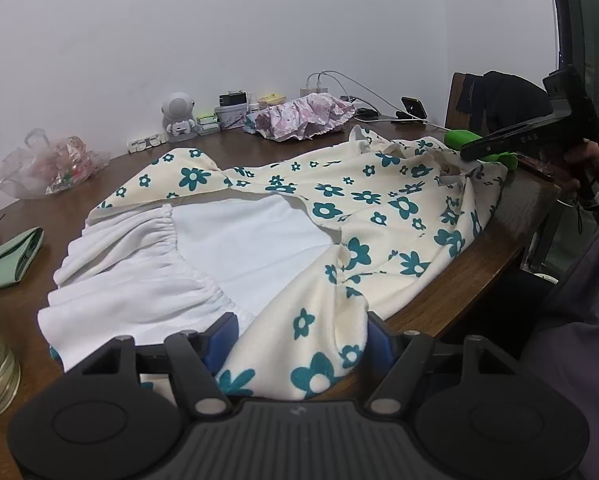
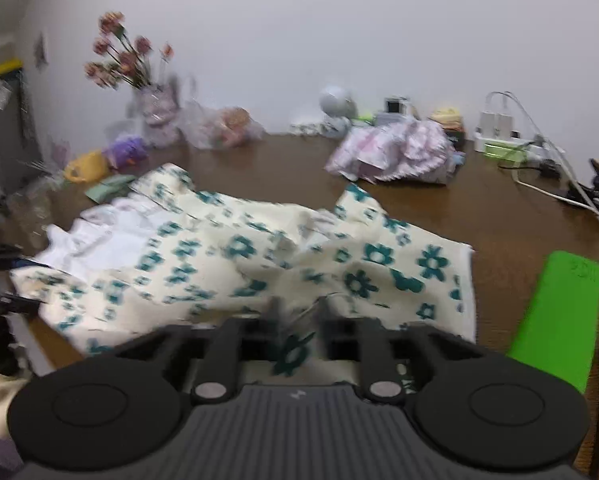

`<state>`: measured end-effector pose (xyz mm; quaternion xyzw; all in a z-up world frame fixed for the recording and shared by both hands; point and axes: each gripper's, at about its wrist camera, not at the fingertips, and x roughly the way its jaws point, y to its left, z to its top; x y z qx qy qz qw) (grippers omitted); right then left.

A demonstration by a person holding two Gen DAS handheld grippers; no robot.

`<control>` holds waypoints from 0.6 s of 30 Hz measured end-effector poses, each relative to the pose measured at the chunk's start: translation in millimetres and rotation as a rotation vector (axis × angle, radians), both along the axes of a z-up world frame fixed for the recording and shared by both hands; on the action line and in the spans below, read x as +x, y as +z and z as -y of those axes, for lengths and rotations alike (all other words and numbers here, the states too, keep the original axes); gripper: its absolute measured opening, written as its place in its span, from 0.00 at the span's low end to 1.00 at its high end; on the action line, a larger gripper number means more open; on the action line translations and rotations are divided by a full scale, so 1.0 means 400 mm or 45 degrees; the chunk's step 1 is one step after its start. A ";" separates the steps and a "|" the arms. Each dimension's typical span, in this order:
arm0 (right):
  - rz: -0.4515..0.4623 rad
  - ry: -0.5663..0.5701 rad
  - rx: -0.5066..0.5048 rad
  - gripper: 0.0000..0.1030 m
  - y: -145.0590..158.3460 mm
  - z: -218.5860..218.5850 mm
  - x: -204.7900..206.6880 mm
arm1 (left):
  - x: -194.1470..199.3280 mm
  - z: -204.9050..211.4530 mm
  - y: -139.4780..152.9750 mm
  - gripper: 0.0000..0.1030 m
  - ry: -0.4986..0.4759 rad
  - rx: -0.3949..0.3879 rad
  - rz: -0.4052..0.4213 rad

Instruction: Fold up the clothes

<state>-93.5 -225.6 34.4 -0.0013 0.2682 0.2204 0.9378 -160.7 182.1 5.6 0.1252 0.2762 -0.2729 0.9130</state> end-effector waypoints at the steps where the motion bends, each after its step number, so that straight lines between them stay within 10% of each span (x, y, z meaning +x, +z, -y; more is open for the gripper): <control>1: 0.012 0.008 0.012 0.45 0.005 0.008 -0.007 | 0.000 -0.001 0.000 0.66 0.003 -0.002 -0.001; 7: 0.051 0.251 -0.078 0.45 0.026 0.021 -0.093 | 0.004 -0.007 -0.001 0.69 0.006 -0.010 -0.008; 18: 0.291 0.655 -0.798 0.37 0.005 -0.168 -0.077 | -0.002 -0.010 -0.007 0.71 0.013 -0.020 0.008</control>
